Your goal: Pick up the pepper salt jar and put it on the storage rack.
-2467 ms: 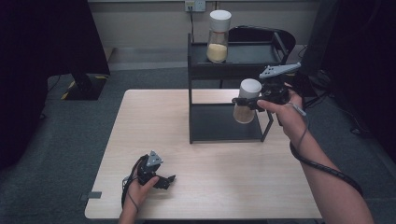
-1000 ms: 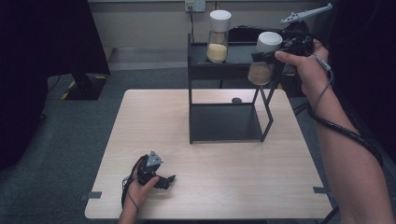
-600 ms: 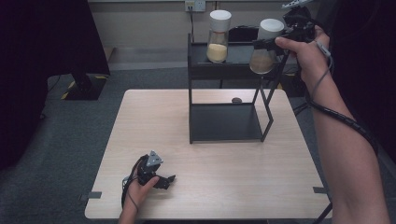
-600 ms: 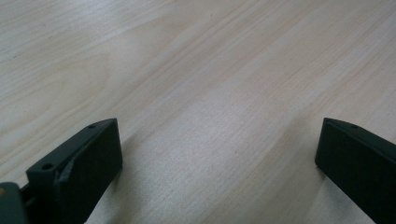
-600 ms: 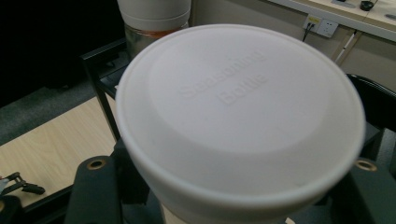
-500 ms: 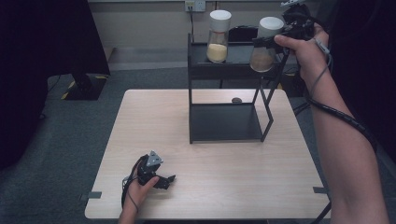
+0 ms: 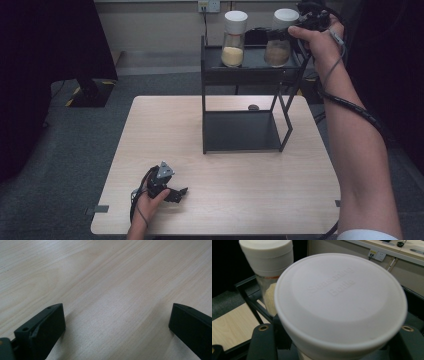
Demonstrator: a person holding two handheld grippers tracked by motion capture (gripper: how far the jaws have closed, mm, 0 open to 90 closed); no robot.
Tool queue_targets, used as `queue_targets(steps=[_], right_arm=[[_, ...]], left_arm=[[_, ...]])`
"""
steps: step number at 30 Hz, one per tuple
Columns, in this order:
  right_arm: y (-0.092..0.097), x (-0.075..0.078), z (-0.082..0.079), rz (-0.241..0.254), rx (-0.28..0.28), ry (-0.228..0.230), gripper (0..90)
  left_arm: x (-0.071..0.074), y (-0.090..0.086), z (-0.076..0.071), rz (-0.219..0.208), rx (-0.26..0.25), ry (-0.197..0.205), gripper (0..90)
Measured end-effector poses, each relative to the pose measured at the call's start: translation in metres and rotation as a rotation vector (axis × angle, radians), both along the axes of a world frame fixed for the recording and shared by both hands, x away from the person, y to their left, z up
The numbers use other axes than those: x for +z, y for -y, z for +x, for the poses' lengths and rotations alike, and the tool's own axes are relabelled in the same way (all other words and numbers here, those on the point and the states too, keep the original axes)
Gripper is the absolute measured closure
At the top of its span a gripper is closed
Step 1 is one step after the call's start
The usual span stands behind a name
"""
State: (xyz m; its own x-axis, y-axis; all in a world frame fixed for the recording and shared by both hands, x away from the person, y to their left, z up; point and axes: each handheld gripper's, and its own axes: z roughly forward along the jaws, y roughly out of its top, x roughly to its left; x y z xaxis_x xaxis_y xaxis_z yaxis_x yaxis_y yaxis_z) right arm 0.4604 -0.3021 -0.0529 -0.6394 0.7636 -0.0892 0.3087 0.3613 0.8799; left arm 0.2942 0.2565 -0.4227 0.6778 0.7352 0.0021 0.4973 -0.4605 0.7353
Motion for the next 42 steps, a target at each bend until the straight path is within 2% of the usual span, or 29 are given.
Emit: queue_targets(steps=[8, 20, 32, 38, 39, 42], right_arm=[[-0.009, -0.001, 0.016, -0.008, -0.030, -0.005, 35.2], [-0.021, -0.008, 0.030, -0.023, -0.028, -0.026, 35.2], [-0.014, -0.017, 0.036, 0.050, -0.024, -0.044, 35.0], [-0.017, -0.018, 0.036, 0.049, -0.032, -0.039, 34.6], [-0.018, -0.019, 0.035, 0.049, -0.035, -0.037, 33.9], [-0.022, -0.020, 0.035, 0.052, -0.055, -0.040, 21.9]], left_arm=[[0.000, 0.000, 0.000, 0.000, 0.000, -0.001, 0.0], [0.000, 0.000, 0.000, -0.001, 0.001, 0.000, 0.0], [0.000, 0.000, 0.000, 0.000, 0.000, -0.001, 0.0], [0.000, 0.000, 0.000, 0.000, 0.000, 0.000, 0.0], [0.000, 0.000, 0.000, 0.000, 0.000, 0.000, 0.0], [0.000, 0.000, 0.000, 0.001, 0.000, 0.000, 0.0]])
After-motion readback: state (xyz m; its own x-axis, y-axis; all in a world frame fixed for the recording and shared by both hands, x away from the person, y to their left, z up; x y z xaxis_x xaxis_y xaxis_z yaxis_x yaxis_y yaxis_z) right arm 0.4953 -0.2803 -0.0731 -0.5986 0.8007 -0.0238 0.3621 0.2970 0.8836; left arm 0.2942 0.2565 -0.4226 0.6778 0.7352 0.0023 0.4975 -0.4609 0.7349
